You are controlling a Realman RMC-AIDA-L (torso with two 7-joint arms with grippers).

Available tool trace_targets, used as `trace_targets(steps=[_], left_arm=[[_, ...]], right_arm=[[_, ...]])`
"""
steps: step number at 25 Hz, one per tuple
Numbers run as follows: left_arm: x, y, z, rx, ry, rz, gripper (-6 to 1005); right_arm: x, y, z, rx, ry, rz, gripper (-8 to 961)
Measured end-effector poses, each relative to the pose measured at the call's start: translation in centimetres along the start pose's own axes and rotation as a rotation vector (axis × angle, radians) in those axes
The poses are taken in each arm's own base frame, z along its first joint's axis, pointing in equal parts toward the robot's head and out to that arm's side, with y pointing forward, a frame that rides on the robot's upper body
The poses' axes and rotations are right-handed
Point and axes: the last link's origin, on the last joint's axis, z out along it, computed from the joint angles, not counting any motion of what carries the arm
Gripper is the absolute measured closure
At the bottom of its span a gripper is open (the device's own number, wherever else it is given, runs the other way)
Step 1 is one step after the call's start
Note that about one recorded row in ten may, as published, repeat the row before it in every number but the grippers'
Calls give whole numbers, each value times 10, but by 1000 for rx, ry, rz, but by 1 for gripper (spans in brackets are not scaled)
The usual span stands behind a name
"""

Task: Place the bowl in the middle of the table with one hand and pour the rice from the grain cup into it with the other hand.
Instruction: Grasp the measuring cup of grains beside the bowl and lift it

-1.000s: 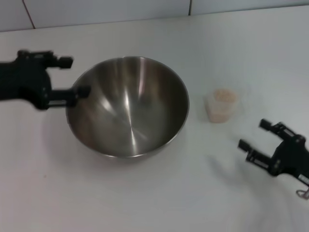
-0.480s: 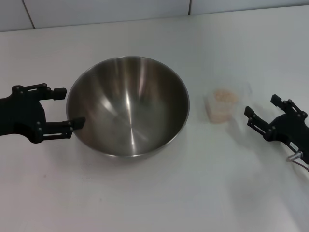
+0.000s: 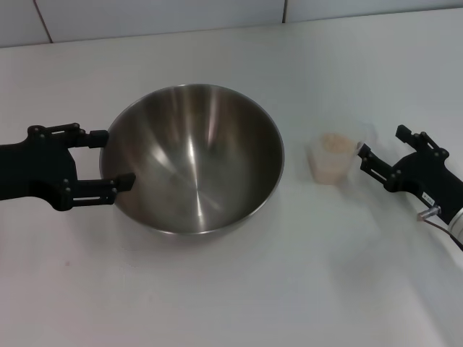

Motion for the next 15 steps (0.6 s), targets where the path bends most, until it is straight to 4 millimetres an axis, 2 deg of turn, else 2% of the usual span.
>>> trace_targets(steps=[15], left_arm=[[-6,-1,4,-16,-21,-18,194]], right_arm=[[-9,-1,6,8,-47,-3,136]])
